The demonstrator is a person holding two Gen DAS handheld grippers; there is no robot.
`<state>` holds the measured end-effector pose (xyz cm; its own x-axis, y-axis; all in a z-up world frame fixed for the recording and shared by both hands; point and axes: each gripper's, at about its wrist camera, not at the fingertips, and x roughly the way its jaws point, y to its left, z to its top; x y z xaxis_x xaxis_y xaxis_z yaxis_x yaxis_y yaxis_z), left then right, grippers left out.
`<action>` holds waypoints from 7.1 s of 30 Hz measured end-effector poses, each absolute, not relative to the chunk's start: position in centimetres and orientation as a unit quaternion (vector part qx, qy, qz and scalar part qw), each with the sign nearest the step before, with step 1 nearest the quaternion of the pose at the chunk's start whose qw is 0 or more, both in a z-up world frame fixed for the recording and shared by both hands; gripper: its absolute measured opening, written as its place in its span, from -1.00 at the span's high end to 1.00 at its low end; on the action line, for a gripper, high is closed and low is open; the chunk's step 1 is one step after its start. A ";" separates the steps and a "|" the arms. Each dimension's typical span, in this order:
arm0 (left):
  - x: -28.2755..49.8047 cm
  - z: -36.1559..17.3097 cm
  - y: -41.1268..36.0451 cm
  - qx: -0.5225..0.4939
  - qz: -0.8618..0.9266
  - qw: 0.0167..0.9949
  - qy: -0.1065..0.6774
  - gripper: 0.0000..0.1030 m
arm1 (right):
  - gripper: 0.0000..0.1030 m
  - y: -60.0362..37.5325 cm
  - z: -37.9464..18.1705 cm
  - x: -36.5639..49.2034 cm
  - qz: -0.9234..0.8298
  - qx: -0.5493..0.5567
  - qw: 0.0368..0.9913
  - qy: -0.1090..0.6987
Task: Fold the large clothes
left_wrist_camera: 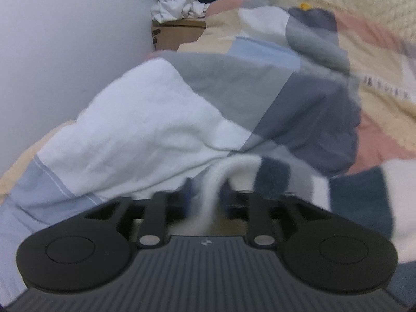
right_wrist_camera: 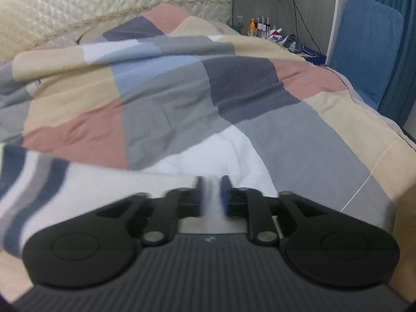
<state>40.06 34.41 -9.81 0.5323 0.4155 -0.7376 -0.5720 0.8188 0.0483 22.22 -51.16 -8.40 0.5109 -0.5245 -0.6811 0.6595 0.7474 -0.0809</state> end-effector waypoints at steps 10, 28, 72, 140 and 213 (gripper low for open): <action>40.7 -3.3 27.2 -0.095 0.143 0.931 0.323 -0.22 | -0.05 -43.4 -1.2 25.4 -0.241 0.095 0.921 0.290; 56.9 -15.5 13.1 0.068 -0.065 0.916 0.390 -0.22 | -0.05 -18.4 -12.1 50.9 0.035 0.076 0.918 0.387; 65.0 -14.8 18.7 -0.049 0.055 0.922 0.381 0.29 | 0.38 -15.5 -16.8 60.5 -0.014 0.039 0.931 0.363; 16.6 -15.2 12.0 -0.373 0.013 0.780 0.503 0.48 | -0.08 -24.1 -12.3 8.4 -0.114 0.455 0.781 0.413; 19.6 0.3 4.4 -0.115 -0.016 0.919 0.378 -0.12 | 0.05 -17.0 -2.4 13.4 -0.043 0.166 0.904 0.391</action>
